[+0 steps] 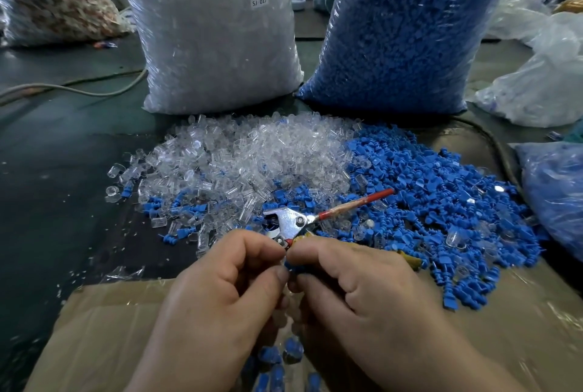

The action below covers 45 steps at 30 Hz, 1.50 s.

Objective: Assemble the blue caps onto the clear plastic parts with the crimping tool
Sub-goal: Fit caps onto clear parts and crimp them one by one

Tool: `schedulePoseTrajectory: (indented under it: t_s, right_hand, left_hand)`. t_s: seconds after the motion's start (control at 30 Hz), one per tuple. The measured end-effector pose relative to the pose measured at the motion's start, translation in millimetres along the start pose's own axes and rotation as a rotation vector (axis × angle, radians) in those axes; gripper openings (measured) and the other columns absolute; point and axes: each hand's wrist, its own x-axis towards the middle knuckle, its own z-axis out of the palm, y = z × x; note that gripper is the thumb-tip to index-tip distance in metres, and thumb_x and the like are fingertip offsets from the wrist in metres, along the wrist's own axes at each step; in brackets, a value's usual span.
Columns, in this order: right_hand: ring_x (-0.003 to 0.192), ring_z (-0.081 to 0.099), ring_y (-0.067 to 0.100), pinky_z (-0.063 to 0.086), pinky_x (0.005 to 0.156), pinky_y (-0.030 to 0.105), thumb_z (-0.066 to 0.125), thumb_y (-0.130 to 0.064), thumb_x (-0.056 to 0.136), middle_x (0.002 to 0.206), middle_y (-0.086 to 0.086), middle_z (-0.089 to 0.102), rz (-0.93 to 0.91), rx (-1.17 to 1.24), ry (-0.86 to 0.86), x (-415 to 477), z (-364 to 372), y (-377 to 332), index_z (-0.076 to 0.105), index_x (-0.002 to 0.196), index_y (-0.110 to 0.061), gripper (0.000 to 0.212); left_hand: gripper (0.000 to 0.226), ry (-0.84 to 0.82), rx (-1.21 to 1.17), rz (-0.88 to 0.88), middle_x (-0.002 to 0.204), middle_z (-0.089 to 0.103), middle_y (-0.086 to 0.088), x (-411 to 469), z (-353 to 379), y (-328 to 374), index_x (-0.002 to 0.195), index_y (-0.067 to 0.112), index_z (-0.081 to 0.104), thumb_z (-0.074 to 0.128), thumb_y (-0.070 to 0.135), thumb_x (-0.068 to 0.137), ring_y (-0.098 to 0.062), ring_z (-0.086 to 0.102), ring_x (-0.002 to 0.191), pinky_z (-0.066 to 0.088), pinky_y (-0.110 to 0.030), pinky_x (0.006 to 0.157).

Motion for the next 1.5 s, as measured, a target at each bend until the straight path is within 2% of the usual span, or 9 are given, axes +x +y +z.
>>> schedulePoseTrajectory:
  t_s: [0.17,0.37,0.47,0.67,0.83,0.93,1.1,1.23,1.5]
  right_hand:
    - [0.088,0.057,-0.002,0.045,0.072,0.016,0.027,-0.061,0.088,0.098,-0.024,0.06,-0.035,-0.064,-0.011,-1.7,-1.6,-0.2,0.04,0.116,-0.049,0.033]
    - [0.08,0.061,0.0,0.049,0.065,0.019,0.046,-0.051,0.092,0.091,-0.022,0.063,-0.049,-0.02,0.084,-2.4,-3.6,-3.1,0.052,0.105,-0.043,0.016]
    - [0.075,0.062,0.003,0.051,0.058,0.022,0.058,-0.038,0.091,0.087,-0.016,0.065,-0.145,-0.133,0.136,-3.9,-4.5,-6.7,0.065,0.099,-0.032,0.012]
    - [0.076,0.053,0.002,0.016,0.054,-0.004,0.054,-0.045,0.086,0.097,-0.021,0.063,-0.139,-0.344,0.138,-7.2,-1.3,-9.1,0.064,0.104,-0.038,0.022]
    - [0.095,0.058,0.007,0.047,0.07,0.009,0.049,-0.041,0.091,0.105,-0.012,0.062,-0.223,-0.308,0.167,-3.7,5.6,1.1,0.064,0.113,-0.03,0.029]
    - [0.138,0.037,0.023,0.043,0.105,0.047,0.05,-0.043,0.092,0.138,-0.001,0.052,-0.12,-0.437,0.125,1.6,3.2,15.1,0.051,0.133,-0.03,0.043]
    - [0.144,-0.029,0.017,-0.011,0.12,0.042,0.031,-0.065,0.091,0.163,-0.006,-0.013,0.18,-0.647,-0.099,22.0,-5.5,43.8,-0.005,0.152,-0.035,0.077]
    - [0.149,-0.006,0.015,-0.007,0.12,0.046,0.028,-0.07,0.089,0.162,-0.009,0.006,0.197,-0.679,-0.108,24.3,-4.0,46.4,0.004,0.15,-0.037,0.074]
    - [0.133,0.031,0.019,0.009,0.118,0.045,0.022,-0.076,0.074,0.14,-0.013,0.04,0.212,-0.718,-0.133,22.3,-17.1,44.1,0.029,0.142,-0.039,0.077]
  left_hand:
    - [0.021,-0.02,0.036,0.013,0.069,0.073,0.001,-2.1,-1.2,4.5,0.088,0.043,0.07,0.072,0.045,0.067,-0.016,0.07,0.057,0.057,-0.033,0.053]
    - [0.02,0.029,0.07,0.051,0.071,0.074,0.005,-2.0,-0.6,4.0,0.089,0.046,0.07,0.075,0.057,0.074,-0.015,0.071,0.063,0.06,-0.042,0.061]
    - [0.019,0.003,0.126,0.061,0.071,0.074,0.007,-1.5,-1.9,3.1,0.088,0.045,0.07,0.076,0.035,0.074,-0.011,0.07,0.062,0.059,-0.038,0.059]
    - [0.015,-0.046,0.04,0.013,0.069,0.074,0.0,0.9,-2.2,-1.4,0.09,0.041,0.072,0.078,0.034,0.078,-0.02,0.071,0.063,0.059,-0.044,0.062]
    - [0.03,-0.005,-0.06,-0.043,0.066,0.071,-0.001,5.5,-4.0,-5.0,0.085,0.036,0.073,0.078,0.043,0.056,-0.021,0.066,0.06,0.055,-0.044,0.064]
    - [0.029,0.045,-0.089,-0.073,0.062,0.068,0.001,8.5,-5.0,-8.4,0.081,0.035,0.073,0.078,0.039,0.053,-0.018,0.062,0.056,0.052,-0.041,0.062]
    - [0.022,0.006,-0.079,-0.071,0.06,0.064,0.003,6.0,-4.8,-9.8,0.084,0.036,0.071,0.079,0.031,0.064,-0.021,0.062,0.055,0.055,-0.041,0.055]
    - [0.032,-0.018,-0.058,-0.09,0.059,0.064,0.001,7.4,-6.8,-11.5,0.079,0.035,0.071,0.079,0.005,0.08,-0.021,0.061,0.052,0.053,-0.037,0.051]
    - [0.02,0.037,-0.141,-0.069,0.06,0.064,0.001,11.0,-5.6,-8.8,0.081,0.036,0.072,0.077,0.023,0.067,-0.021,0.061,0.055,0.053,-0.042,0.058]
